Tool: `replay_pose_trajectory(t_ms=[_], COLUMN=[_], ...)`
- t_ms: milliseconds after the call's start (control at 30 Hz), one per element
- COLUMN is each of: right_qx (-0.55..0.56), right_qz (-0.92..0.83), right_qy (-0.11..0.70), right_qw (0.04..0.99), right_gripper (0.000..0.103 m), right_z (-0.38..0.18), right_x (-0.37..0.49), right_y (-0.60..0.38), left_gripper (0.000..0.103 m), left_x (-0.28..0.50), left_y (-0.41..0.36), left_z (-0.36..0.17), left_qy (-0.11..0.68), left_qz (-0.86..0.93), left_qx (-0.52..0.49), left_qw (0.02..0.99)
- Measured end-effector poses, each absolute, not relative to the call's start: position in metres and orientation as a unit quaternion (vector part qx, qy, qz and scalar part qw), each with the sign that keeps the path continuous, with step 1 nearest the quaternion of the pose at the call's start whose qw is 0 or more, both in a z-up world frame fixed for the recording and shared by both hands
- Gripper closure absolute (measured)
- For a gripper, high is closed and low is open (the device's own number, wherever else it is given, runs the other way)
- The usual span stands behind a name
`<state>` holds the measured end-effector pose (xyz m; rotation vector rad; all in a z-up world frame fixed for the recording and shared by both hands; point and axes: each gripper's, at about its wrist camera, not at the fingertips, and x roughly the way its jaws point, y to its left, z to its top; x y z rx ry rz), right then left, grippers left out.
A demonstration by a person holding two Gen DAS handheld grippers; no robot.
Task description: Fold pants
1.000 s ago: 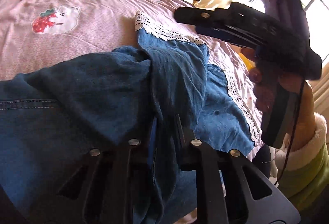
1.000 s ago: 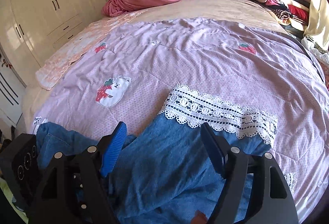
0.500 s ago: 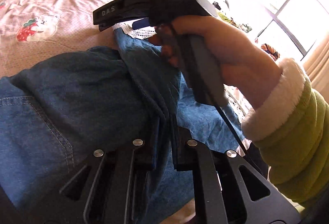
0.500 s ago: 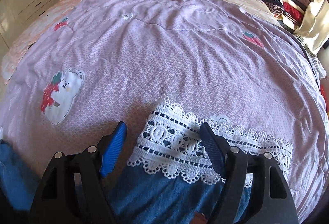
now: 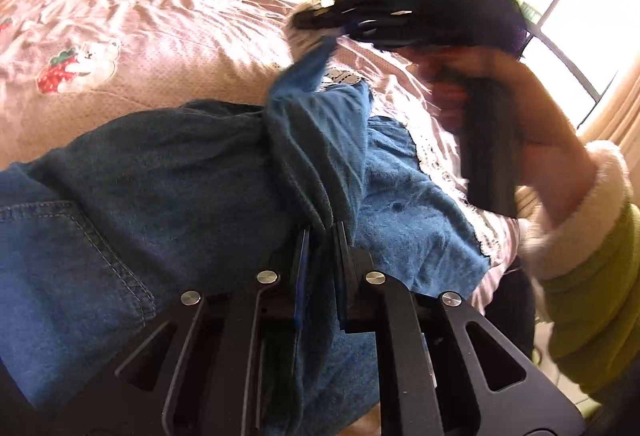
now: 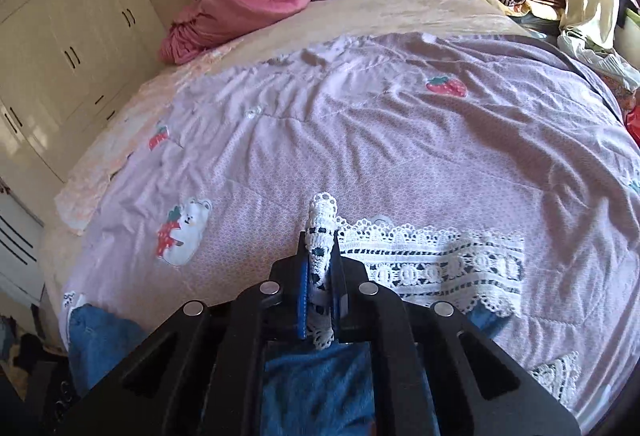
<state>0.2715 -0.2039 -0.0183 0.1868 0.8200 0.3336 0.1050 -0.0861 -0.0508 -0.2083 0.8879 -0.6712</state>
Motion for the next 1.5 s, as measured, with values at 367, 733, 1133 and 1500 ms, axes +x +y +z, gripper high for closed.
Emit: replay_pose_trajectory(t_ms=[367,733,1133,1500], right_qx=[0.159,0.212,0.252,0.299], right_qz=[0.158,0.14,0.081,0.078], right_qy=[0.33,0.307,0.379,0.402], right_qw=[0.917,0.917,0.887,0.862], right_gripper=[0.096,0.096,0.096,0.094], right_z=[0.027,0.019,-0.063,-0.095], right_x=[0.193,0.108,0.046,0.03], right_y=[-0.275,-0.323,-0.366,-0.38], left_gripper=[0.103,0.103,0.103,0.103], left_x=[0.093,0.059,0.041,0.024], left_y=[-0.082,-0.082,-0.099,-0.106], left_z=[-0.037,-0.009,-0.028,-0.038], left_qy=[0.396,0.366,0.396,0.4], left_qz=[-0.31,-0.328,-0.336,-0.329], left_qx=[-0.076,-0.032,0.008,0.06], left_qw=[0.861,0.87,0.854,0.853])
